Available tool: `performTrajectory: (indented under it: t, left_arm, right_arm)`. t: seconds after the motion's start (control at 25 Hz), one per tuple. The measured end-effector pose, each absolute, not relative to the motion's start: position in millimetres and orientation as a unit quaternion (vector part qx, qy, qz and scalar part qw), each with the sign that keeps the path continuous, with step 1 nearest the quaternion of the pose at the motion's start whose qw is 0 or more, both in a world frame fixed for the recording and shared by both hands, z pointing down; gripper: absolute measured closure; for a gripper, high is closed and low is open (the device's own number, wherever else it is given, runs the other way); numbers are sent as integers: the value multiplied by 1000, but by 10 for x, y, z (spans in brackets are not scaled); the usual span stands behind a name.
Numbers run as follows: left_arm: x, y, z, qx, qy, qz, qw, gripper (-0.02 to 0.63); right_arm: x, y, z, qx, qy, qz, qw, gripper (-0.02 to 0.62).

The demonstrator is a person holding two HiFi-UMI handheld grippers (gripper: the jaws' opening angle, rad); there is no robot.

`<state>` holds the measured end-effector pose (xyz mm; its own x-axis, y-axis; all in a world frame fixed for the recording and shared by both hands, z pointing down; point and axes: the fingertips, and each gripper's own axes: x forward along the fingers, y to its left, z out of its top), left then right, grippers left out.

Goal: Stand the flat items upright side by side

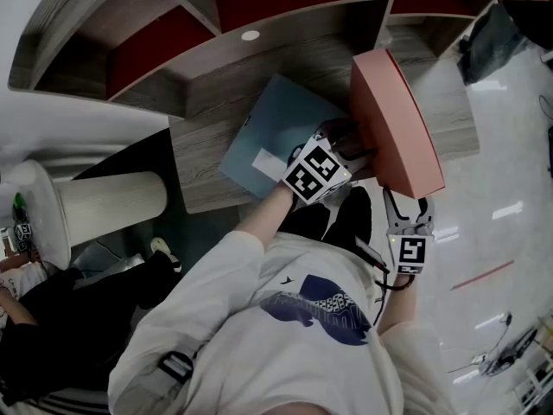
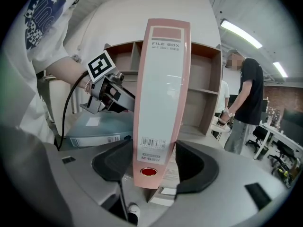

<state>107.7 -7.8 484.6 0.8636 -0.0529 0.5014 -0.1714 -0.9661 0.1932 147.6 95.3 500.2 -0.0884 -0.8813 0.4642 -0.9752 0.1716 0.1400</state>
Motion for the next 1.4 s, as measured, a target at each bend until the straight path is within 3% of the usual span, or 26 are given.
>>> performTrajectory:
  t: [1.08,1.4]
  left_arm:
    - [1104,-846,4908,954,-99,254,127,347]
    - [1083,-639,4567,964,-90,216,129,334]
  right_arm:
    - [1509,167,5108,638,-724,147,219,324]
    - [1562,116,5097,633,-727,157,214,322]
